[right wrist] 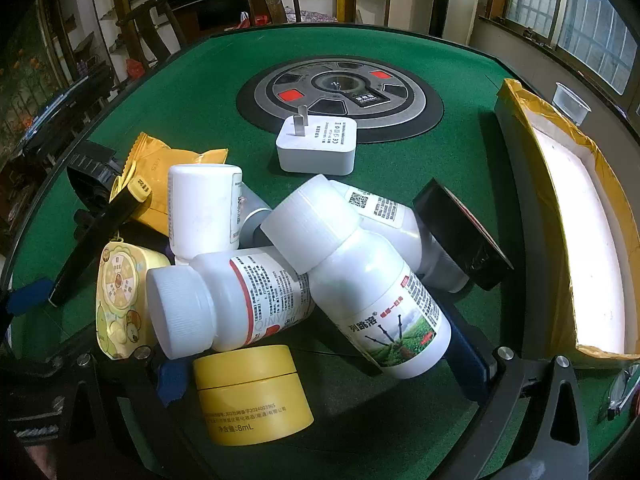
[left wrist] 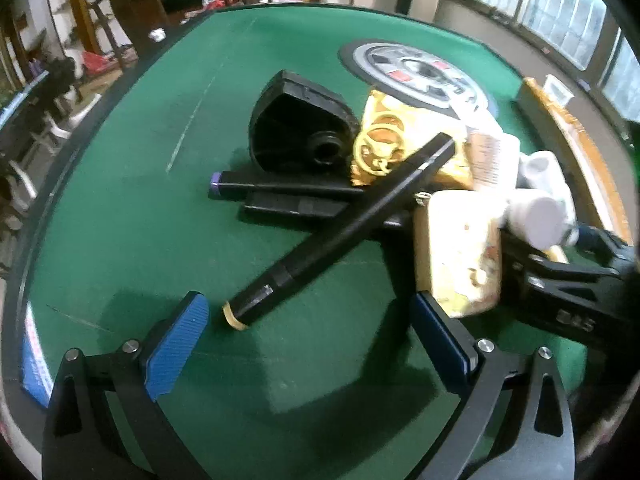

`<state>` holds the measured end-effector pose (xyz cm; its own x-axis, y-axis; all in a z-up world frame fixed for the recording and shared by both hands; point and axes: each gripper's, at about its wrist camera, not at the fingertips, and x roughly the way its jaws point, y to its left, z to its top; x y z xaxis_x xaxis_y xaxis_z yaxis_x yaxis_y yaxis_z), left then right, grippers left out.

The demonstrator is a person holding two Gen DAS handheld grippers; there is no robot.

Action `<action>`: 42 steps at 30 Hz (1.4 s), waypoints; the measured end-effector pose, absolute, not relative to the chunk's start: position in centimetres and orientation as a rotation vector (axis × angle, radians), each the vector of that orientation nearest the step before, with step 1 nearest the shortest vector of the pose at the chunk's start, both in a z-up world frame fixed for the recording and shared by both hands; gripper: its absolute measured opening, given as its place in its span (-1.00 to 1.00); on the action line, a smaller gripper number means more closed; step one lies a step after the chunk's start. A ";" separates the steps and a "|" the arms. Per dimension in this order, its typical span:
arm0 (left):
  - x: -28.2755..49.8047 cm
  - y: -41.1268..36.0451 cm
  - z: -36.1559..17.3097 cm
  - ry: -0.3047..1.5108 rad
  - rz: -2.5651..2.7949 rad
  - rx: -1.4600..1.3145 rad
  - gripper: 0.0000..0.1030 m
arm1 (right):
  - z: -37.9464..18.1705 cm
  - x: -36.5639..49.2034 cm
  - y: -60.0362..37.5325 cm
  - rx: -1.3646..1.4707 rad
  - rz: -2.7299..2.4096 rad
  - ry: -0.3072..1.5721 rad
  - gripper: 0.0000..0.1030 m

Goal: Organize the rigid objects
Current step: 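Reach the left gripper to the black marker pen while the right gripper reaches the yellow jar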

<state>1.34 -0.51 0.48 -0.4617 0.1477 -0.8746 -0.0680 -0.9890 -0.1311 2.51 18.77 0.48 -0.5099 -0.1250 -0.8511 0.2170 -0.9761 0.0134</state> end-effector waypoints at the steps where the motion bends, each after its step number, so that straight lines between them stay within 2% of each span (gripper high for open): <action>1: 1.5 -0.8 0.7 -0.161 2.556 -1.536 0.96 | 0.5 2.5 18.8 1.437 -2.566 0.140 0.98; 3: 1.9 -1.5 0.9 -0.242 2.534 -1.471 0.96 | 0.5 2.5 18.8 1.437 -2.566 0.140 0.98; 11: 2.8 -1.7 2.4 -0.093 2.579 -1.434 0.96 | 0.7 2.6 19.0 1.438 -2.567 0.140 0.98; 16: 3.0 -2.7 3.3 -0.079 2.562 -1.391 0.96 | 0.5 1.5 18.7 1.521 -2.445 0.195 0.97; 20: 3.0 -3.1 3.9 -0.086 2.547 -1.348 0.95 | 2.1 2.8 21.1 1.496 -2.399 0.073 0.92; 25: 2.0 -3.8 4.4 -0.086 2.496 -1.324 0.60 | 4.5 5.4 23.0 1.420 -2.439 0.074 0.92; 27: 1.6 -4.1 4.4 -0.089 2.470 -1.332 0.35 | 5.4 6.3 23.6 1.383 -2.469 0.081 0.92; 29: 1.3 -4.2 4.3 -0.088 2.444 -1.341 0.21 | 6.1 6.9 24.1 1.358 -2.484 0.056 0.92; 32: 0.9 -4.1 4.2 -0.050 2.412 -1.352 0.04 | 6.6 7.2 24.7 1.324 -2.519 0.040 0.92; 34: 0.6 -3.8 4.2 -0.011 2.389 -1.364 0.01 | 6.8 7.3 24.9 1.315 -2.534 0.040 0.92; 36: 0.3 -3.6 4.0 0.001 2.361 -1.370 -0.31 | 6.9 7.2 24.9 1.319 -2.543 0.039 0.92; 37: 0.1 -3.4 3.8 0.008 2.345 -1.384 -0.38 | 7.0 7.2 25.2 1.321 -2.544 0.030 0.92; 42: -0.5 -2.5 3.0 0.080 2.328 -1.428 -0.40 | 6.6 7.3 25.9 1.334 -2.549 0.001 0.92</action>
<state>-0.47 -2.46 2.96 -0.3935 0.3101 -0.8654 -0.3685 -0.9157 -0.1605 7.26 25.91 6.64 -0.5431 -0.2313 -0.8072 0.2318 -0.9653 0.1207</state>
